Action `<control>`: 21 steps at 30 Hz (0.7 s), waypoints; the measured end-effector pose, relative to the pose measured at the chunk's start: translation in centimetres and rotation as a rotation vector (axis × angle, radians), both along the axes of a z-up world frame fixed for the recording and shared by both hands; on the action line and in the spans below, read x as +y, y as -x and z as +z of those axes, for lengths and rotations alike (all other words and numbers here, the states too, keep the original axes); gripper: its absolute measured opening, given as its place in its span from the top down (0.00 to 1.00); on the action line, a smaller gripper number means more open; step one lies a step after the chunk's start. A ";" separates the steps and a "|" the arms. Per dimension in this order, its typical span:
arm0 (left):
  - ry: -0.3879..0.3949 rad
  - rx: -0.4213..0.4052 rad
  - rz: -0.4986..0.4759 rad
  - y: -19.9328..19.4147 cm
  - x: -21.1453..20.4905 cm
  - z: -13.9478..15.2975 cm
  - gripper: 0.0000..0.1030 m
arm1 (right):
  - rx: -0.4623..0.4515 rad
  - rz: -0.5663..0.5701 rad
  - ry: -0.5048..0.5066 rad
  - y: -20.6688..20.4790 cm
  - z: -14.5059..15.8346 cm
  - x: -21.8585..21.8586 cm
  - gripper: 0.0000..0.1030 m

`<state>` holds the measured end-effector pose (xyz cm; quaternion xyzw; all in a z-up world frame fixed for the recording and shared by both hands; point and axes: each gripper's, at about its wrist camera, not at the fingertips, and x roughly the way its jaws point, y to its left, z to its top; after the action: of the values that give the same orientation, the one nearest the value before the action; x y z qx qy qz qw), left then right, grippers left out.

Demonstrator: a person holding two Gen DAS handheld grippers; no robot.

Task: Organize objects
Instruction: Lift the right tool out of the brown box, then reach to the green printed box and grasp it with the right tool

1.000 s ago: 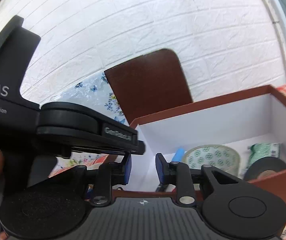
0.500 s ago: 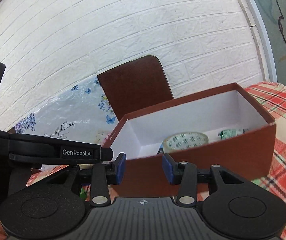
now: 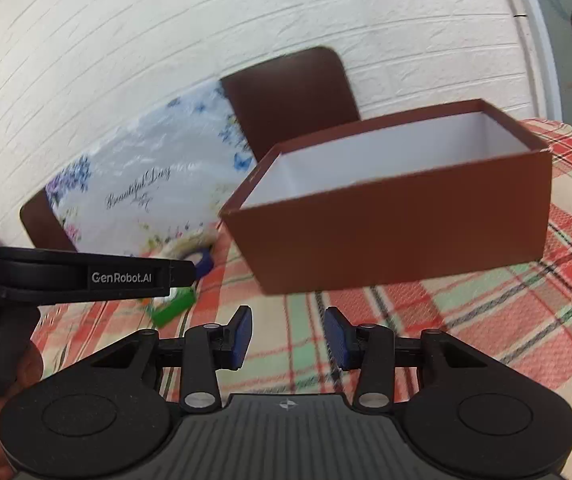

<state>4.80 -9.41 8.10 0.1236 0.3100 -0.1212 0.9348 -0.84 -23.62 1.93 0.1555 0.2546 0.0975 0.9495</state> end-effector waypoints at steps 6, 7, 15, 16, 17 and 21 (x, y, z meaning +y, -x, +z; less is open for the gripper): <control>-0.003 0.038 0.048 0.2 2.1 -2.1 0.55 | 0.043 0.065 0.044 0.4 -0.8 2.1 0.60; -0.004 0.045 0.055 0.2 2.5 -2.4 0.55 | 0.046 0.073 0.052 0.5 -0.8 2.4 0.60; -0.007 0.075 0.115 -0.2 5.6 -4.5 0.53 | 0.084 0.128 0.107 0.2 -1.5 4.7 0.58; -0.006 0.077 0.123 -0.3 6.0 -4.7 0.53 | 0.088 0.134 0.114 0.1 -1.5 4.9 0.58; -0.006 0.079 0.131 -0.4 6.5 -4.9 0.53 | 0.092 0.140 0.121 0.0 -1.6 5.2 0.58; 0.001 0.087 0.164 -0.8 8.3 -5.6 0.52 | 0.114 0.161 0.140 -0.3 -2.0 6.3 0.57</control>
<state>5.63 -1.12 2.54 0.0921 0.3595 -0.0499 0.9272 -0.50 -17.34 -0.03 0.0731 0.3259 0.1466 0.9311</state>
